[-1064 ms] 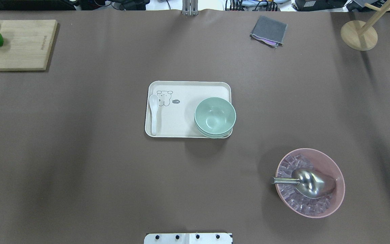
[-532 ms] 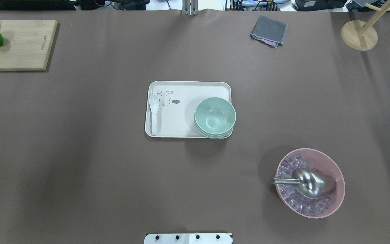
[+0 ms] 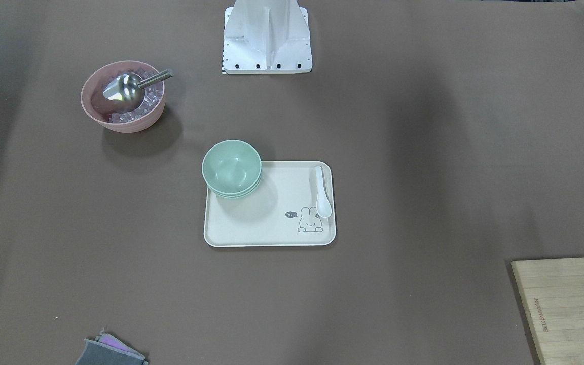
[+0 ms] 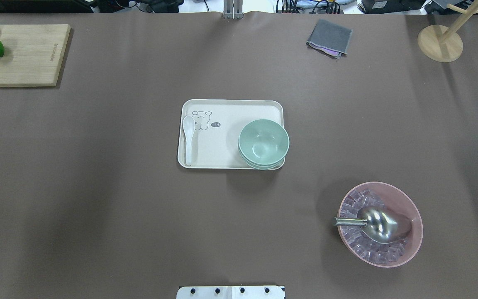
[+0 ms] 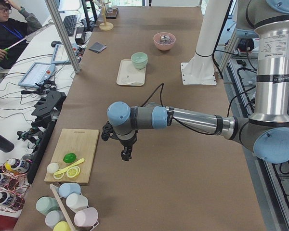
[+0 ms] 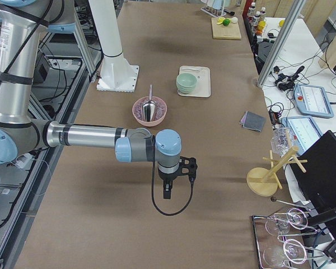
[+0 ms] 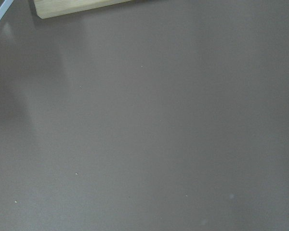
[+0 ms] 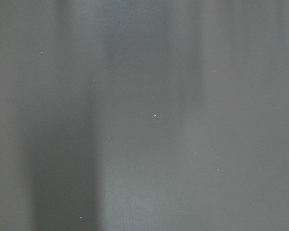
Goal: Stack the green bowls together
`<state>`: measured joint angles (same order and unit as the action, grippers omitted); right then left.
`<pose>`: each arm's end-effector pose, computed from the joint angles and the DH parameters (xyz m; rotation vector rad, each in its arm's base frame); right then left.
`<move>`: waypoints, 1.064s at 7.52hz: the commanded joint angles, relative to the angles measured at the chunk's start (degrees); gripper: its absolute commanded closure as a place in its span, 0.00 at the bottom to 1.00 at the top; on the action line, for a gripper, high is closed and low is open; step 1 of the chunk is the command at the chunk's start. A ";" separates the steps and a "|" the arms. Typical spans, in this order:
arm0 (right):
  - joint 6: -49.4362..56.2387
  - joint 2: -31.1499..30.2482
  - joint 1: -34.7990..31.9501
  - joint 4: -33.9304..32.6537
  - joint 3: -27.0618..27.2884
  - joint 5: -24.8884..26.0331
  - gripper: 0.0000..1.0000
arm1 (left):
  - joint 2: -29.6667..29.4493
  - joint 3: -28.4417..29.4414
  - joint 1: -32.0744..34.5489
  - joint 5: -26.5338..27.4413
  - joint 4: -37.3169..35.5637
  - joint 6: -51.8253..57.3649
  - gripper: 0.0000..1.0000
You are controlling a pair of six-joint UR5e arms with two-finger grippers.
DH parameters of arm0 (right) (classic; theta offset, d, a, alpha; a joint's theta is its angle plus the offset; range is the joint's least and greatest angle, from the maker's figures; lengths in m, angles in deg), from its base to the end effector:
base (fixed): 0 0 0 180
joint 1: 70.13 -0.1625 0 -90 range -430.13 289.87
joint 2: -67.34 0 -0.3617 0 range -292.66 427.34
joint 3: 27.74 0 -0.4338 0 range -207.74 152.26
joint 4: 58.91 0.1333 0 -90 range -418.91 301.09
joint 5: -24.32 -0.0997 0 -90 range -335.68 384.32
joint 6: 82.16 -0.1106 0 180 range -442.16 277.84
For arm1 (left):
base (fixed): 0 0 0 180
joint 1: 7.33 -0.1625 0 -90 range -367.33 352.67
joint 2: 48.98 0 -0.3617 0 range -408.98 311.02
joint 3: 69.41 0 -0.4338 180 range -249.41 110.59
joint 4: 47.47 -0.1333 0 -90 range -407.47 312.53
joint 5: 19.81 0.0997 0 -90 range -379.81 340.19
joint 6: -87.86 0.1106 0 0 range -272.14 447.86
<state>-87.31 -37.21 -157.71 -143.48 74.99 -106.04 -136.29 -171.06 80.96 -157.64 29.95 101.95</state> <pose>0.0427 -0.4497 0.6042 0.0138 -0.7066 0.0235 -0.0362 -0.5077 0.5366 0.0309 0.8381 0.2331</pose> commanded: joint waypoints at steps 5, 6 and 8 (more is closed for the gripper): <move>0.49 -3.20 -0.06 0.28 3.70 0.37 0.00 | 1.00 0.22 0.04 1.60 0.01 -0.12 0.02; 0.49 -3.20 -0.05 0.28 3.70 0.37 0.00 | 1.00 0.05 0.13 1.52 0.01 -0.12 0.02; 0.49 -3.20 -0.05 0.28 3.70 0.37 0.00 | 1.00 0.05 0.13 1.60 0.01 -0.12 0.02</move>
<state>-86.82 -40.40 -157.77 -143.20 78.70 -105.68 -135.29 -170.99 81.07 -156.06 29.96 101.83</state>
